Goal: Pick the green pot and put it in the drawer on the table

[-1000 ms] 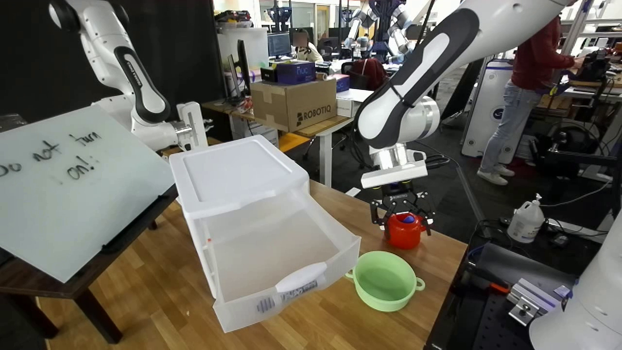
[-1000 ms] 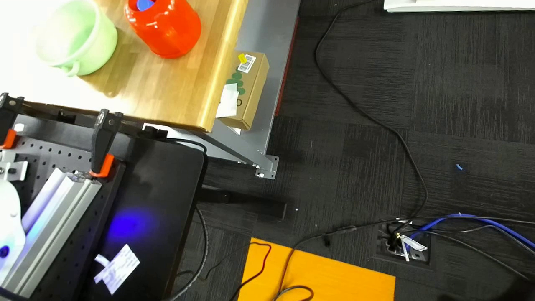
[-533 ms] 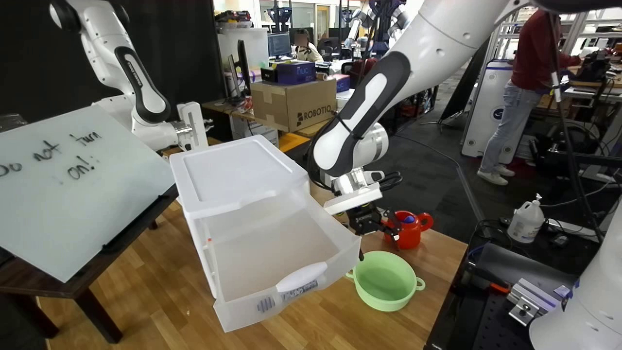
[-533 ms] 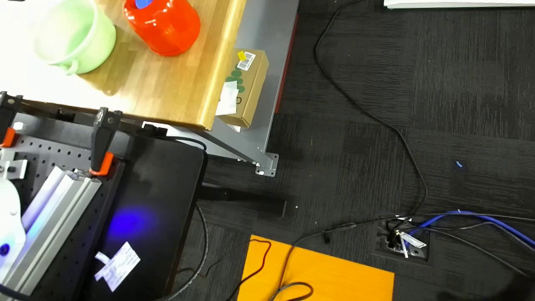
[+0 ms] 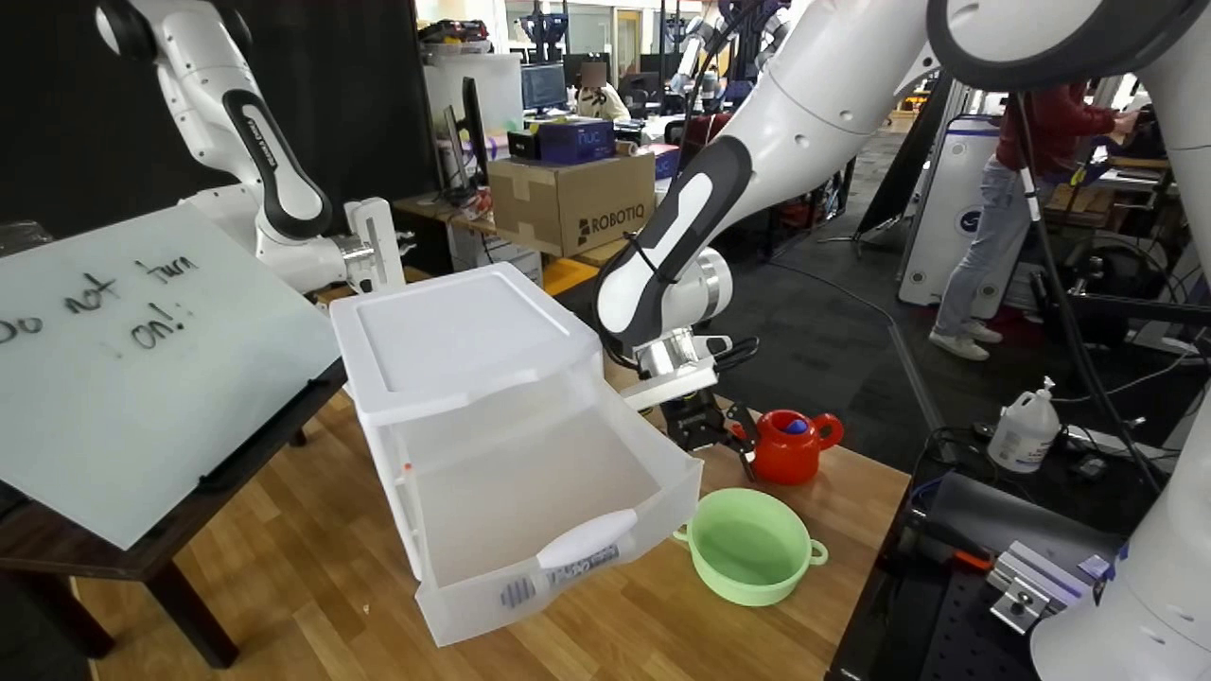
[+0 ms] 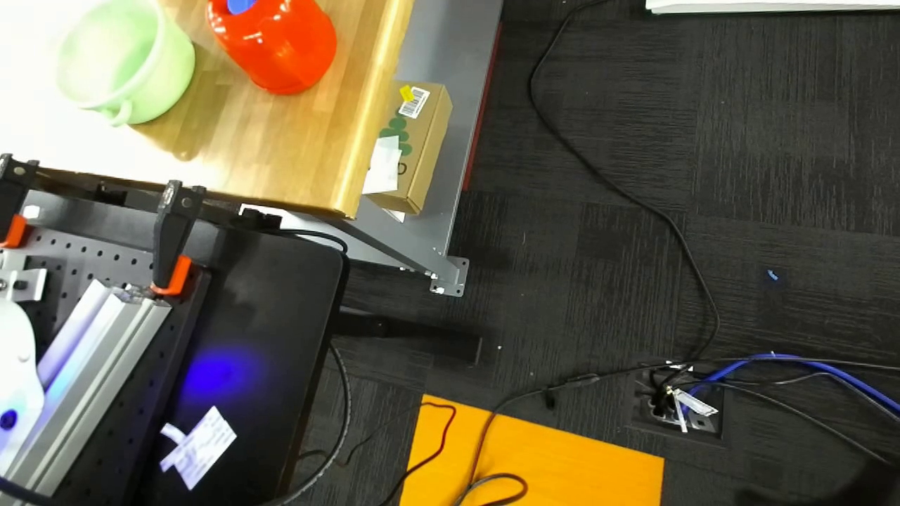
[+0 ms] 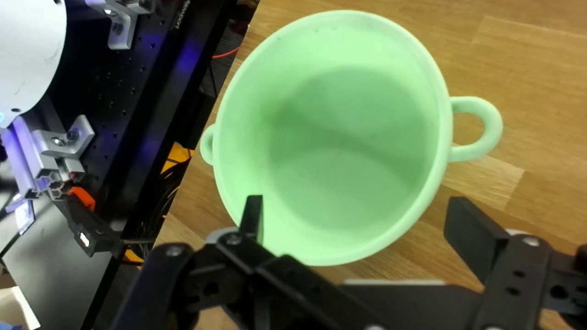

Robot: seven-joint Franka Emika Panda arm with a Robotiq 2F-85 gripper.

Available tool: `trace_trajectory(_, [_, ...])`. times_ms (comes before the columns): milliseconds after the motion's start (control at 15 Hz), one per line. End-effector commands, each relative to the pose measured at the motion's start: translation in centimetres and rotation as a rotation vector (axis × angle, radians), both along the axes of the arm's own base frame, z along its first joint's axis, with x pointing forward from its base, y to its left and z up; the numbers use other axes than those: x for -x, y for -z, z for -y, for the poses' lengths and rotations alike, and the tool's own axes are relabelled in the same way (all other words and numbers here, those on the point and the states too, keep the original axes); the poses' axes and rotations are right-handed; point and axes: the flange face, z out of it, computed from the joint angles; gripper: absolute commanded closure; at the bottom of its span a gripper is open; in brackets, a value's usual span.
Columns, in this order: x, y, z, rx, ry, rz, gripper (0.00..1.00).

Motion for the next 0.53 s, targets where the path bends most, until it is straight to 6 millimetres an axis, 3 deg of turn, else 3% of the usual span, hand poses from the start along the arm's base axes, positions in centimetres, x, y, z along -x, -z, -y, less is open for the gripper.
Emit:
trace_trajectory(0, [-0.01,0.00,1.36,-0.046,0.086,0.019,0.00])
trace_trajectory(467, [-0.65,0.70,2.17,-0.085,0.273,0.125,0.00])
